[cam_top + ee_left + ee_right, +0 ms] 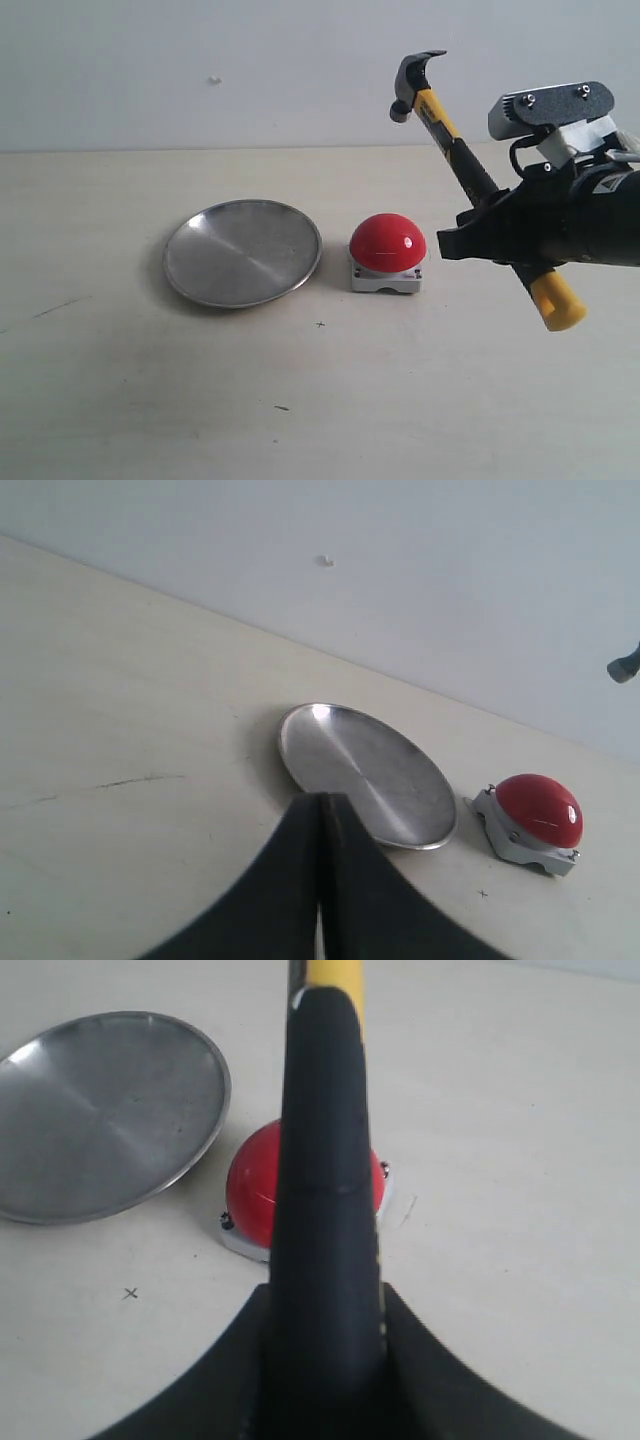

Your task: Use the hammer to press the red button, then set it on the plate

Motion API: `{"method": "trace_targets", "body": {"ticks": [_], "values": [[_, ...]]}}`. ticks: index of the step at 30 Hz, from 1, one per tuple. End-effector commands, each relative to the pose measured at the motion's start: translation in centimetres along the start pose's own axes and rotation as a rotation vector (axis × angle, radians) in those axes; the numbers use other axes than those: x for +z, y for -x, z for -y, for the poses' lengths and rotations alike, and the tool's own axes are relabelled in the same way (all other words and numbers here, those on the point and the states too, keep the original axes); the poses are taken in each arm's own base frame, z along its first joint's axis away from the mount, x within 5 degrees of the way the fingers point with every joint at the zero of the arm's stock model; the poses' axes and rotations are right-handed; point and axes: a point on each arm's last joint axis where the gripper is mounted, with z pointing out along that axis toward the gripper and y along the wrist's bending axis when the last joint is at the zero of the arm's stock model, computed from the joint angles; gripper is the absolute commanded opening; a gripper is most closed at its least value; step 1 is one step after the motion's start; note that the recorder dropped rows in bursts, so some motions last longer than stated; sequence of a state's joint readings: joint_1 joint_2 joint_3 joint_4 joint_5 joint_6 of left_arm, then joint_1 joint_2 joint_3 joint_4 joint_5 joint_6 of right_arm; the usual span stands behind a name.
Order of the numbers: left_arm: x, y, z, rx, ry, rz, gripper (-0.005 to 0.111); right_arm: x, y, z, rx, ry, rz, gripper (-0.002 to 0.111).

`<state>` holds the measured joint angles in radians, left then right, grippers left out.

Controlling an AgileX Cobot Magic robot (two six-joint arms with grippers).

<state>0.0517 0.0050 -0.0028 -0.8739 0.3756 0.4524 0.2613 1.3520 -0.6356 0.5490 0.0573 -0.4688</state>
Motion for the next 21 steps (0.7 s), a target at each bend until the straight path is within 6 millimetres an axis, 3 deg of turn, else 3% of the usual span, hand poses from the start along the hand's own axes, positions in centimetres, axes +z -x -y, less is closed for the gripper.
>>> {"method": "trace_targets", "body": {"ticks": [1, 10, 16, 21], "values": [[0.0, -0.1, 0.0, -0.001, -0.002, -0.001, 0.000, 0.0, 0.7, 1.1, 0.017, -0.046, 0.044, 0.000], [0.0, -0.1, 0.0, 0.001, -0.002, -0.001, 0.000, 0.0, -0.4, 3.0, 0.050, -0.076, -0.042, 0.000], [0.0, -0.1, 0.0, 0.003, -0.002, -0.001, 0.000, -0.1, 0.3, 3.9, 0.000, -0.131, 0.025, 0.000], [0.0, -0.1, 0.0, 0.003, -0.002, -0.001, 0.000, 0.5, -1.2, 3.5, -0.007, -0.078, -0.115, 0.000]]}}
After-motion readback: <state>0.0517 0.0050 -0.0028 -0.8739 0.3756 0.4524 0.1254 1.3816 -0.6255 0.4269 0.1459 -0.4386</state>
